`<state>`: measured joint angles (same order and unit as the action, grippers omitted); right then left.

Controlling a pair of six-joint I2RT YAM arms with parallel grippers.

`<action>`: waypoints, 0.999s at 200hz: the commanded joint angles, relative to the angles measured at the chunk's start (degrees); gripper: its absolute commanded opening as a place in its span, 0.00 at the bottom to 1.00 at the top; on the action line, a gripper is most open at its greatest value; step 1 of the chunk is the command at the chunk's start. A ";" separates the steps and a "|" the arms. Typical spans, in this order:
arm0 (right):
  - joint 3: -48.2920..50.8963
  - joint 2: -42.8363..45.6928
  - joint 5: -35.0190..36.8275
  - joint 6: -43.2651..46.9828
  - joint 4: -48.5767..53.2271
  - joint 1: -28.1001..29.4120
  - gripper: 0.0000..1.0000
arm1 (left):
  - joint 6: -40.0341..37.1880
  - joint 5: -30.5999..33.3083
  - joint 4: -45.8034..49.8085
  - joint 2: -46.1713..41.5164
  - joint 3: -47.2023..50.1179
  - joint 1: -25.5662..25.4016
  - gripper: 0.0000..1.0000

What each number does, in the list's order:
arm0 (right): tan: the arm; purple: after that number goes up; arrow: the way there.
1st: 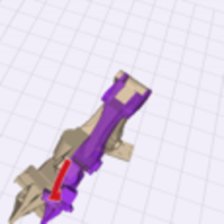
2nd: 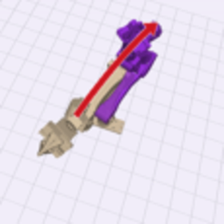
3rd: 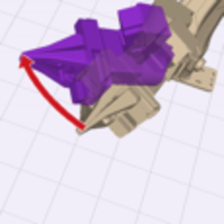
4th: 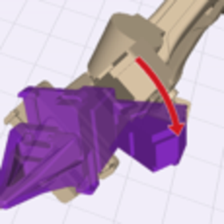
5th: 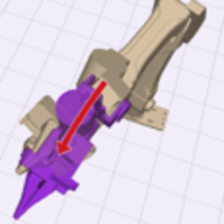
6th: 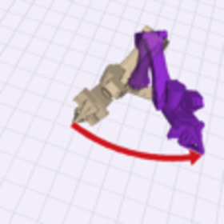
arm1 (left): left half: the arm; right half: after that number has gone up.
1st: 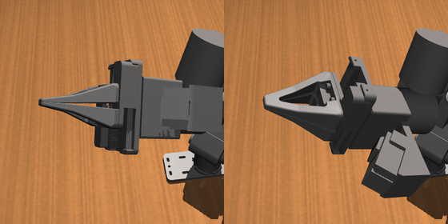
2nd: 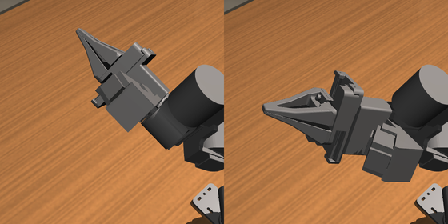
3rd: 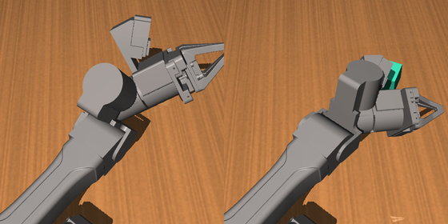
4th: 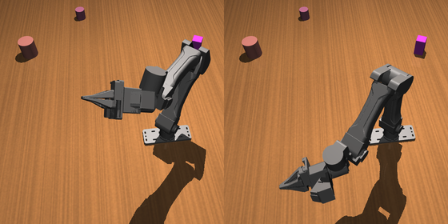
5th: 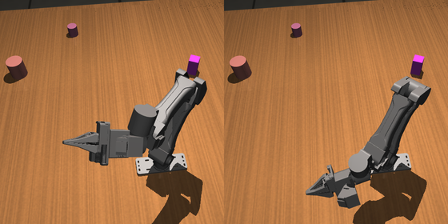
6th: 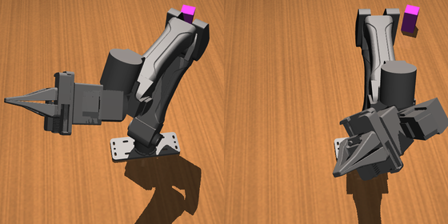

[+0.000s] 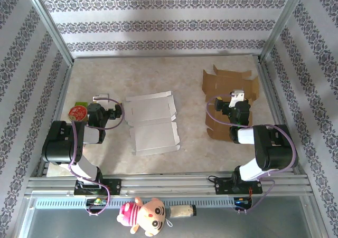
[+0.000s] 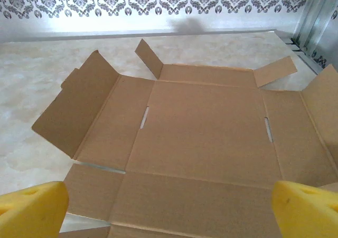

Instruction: Fold the paper box

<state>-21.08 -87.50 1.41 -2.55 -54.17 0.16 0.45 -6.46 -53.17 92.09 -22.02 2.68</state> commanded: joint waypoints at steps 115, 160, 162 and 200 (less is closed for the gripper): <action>-2.31 2.27 -0.21 0.49 4.74 0.54 0.98 | 0.27 -0.66 -1.50 -0.73 -0.04 -0.39 0.99; -7.22 18.06 2.85 -6.39 25.98 1.51 0.98 | 0.43 -0.24 -1.57 -0.78 0.05 -0.39 0.99; -7.35 19.01 2.89 -7.25 26.76 1.51 0.98 | 0.45 -0.29 -1.58 -0.73 0.05 -0.39 0.99; -12.56 30.19 -6.50 -19.64 44.34 3.60 0.96 | 2.63 5.32 -4.56 -0.95 1.71 -0.39 0.99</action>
<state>-29.54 -61.23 0.99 -11.92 -25.08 1.91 0.93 -4.86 -53.47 92.09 -21.78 2.68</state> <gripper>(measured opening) 0.972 0.993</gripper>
